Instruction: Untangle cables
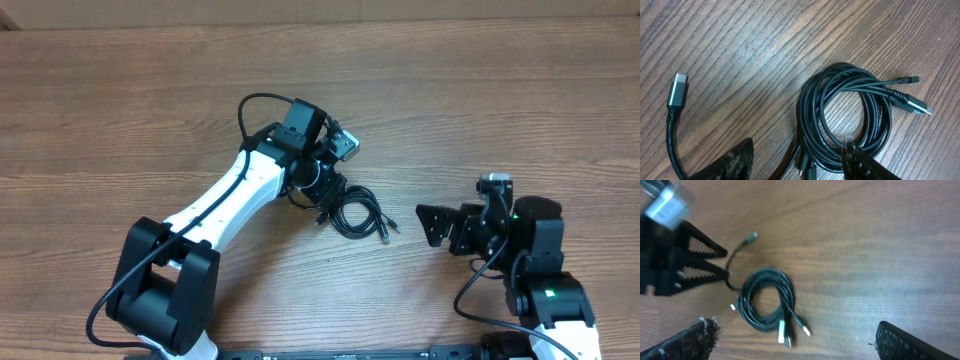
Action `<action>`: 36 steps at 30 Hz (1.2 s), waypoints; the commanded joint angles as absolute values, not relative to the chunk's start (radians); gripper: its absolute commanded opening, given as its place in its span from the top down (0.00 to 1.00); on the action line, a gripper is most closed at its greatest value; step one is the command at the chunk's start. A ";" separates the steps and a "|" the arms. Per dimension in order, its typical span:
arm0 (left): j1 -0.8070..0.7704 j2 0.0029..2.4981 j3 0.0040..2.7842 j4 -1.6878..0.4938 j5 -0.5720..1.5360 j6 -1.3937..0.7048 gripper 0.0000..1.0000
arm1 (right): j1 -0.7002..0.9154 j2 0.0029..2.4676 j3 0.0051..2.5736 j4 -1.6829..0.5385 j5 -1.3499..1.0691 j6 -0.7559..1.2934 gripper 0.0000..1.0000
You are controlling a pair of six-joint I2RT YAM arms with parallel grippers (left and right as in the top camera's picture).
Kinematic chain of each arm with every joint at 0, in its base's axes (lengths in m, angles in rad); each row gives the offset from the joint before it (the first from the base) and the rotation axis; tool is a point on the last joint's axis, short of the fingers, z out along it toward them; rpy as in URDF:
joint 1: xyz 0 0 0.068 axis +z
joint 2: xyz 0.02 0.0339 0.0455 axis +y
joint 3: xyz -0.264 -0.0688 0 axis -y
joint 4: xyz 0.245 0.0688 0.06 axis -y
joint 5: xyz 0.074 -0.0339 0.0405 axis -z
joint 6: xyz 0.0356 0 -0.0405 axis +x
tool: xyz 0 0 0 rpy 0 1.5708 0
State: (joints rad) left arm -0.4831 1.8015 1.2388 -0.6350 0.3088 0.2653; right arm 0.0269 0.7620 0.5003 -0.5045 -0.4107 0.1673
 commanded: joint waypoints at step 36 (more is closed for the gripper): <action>-0.586 2.014 1.234 -0.551 0.191 0.265 0.96 | 0.028 0.770 0.530 -0.533 -0.400 0.155 0.00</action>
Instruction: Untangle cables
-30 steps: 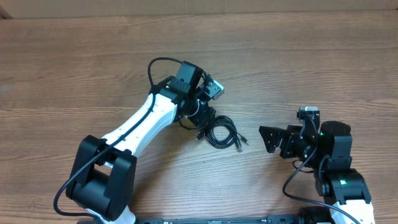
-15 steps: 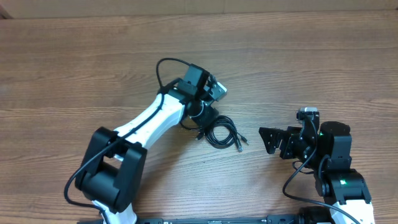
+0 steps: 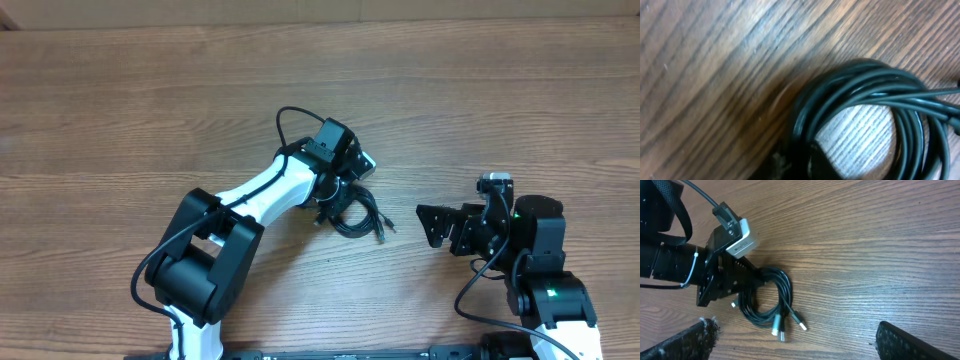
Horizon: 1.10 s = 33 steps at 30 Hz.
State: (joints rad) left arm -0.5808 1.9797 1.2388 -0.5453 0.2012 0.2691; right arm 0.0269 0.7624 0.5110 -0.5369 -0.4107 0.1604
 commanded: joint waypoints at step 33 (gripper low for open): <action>-0.590 1.913 1.490 -0.848 0.688 0.311 0.96 | 0.046 0.894 0.530 -0.447 -0.674 0.077 0.21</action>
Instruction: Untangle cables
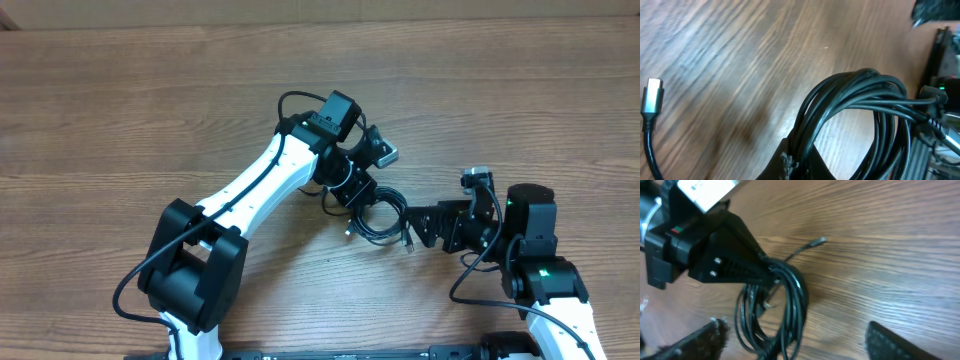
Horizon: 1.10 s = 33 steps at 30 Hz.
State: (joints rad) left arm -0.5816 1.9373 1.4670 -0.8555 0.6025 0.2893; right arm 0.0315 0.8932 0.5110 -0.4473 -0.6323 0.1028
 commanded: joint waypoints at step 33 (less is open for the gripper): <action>-0.591 1.913 1.489 -0.827 0.767 0.311 0.96 | 0.051 0.991 0.530 -0.569 -0.271 0.221 0.96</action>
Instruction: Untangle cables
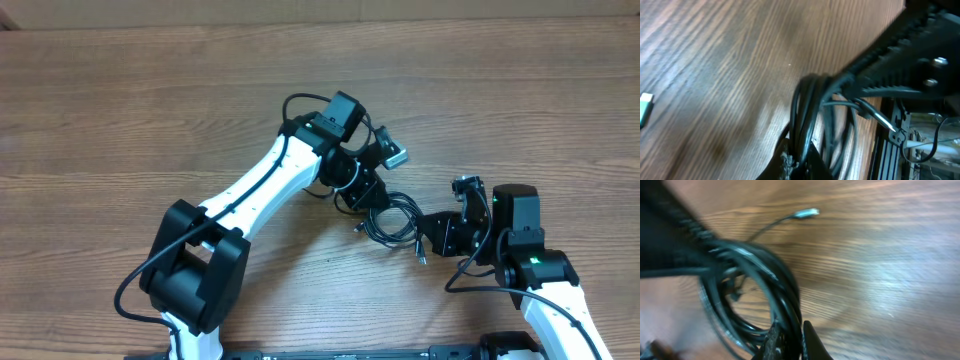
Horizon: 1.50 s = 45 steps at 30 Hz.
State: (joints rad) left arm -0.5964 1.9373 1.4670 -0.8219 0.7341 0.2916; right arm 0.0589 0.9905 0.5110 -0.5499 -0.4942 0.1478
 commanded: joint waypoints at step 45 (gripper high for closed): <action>-0.591 1.913 1.489 -0.812 0.898 0.178 0.96 | 0.051 0.991 0.530 -0.448 -0.502 0.028 0.54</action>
